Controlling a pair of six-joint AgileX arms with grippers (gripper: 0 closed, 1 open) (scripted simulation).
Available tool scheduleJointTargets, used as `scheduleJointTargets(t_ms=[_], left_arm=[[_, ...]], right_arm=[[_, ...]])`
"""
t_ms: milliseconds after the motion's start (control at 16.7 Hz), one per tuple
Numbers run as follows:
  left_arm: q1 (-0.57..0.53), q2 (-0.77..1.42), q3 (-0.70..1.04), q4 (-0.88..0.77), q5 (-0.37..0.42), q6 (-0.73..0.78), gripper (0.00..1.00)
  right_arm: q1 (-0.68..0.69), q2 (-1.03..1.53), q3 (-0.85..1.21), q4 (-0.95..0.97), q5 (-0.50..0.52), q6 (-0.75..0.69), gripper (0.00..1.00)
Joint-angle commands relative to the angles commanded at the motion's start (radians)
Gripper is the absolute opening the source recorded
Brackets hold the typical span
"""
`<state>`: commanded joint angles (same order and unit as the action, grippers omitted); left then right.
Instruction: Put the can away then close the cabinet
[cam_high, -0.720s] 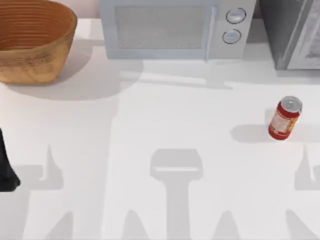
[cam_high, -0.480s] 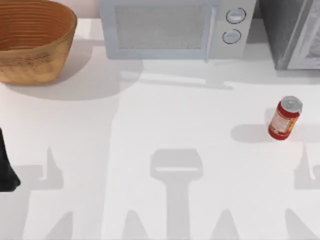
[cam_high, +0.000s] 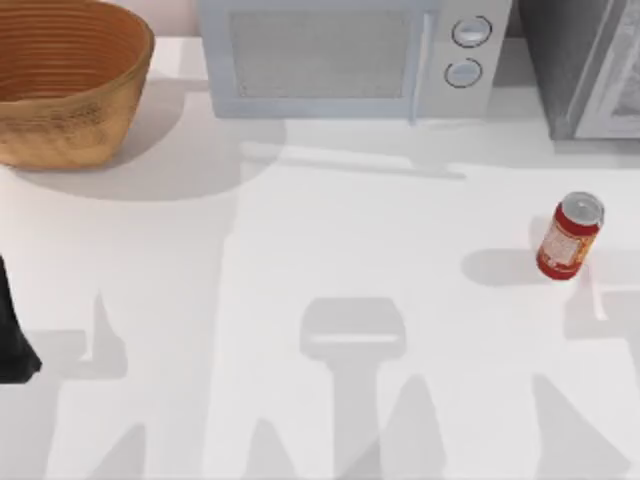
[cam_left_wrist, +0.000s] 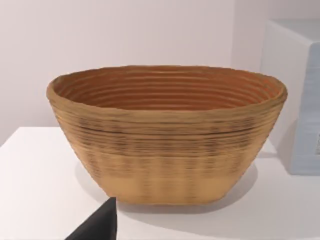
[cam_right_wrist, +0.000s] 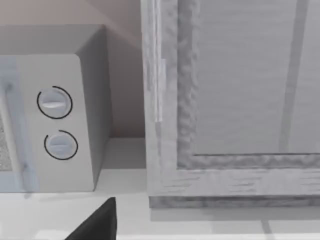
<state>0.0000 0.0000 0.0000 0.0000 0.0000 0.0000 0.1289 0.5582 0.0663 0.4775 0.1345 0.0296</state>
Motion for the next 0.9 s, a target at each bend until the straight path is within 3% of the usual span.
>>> scheduleJointTargets(t_ms=[600, 900], left_arm=[[0.000, 0.000, 0.000, 0.000, 0.000, 0.000, 1.00], [0.000, 0.000, 0.000, 0.000, 0.000, 0.000, 1.00]], right_arm=[[0.217, 1.067, 0.111, 0.821, 0.225, 0.053, 1.00], [0.294, 1.459, 0.150, 1.117, 0.308, 0.075, 1.00]])
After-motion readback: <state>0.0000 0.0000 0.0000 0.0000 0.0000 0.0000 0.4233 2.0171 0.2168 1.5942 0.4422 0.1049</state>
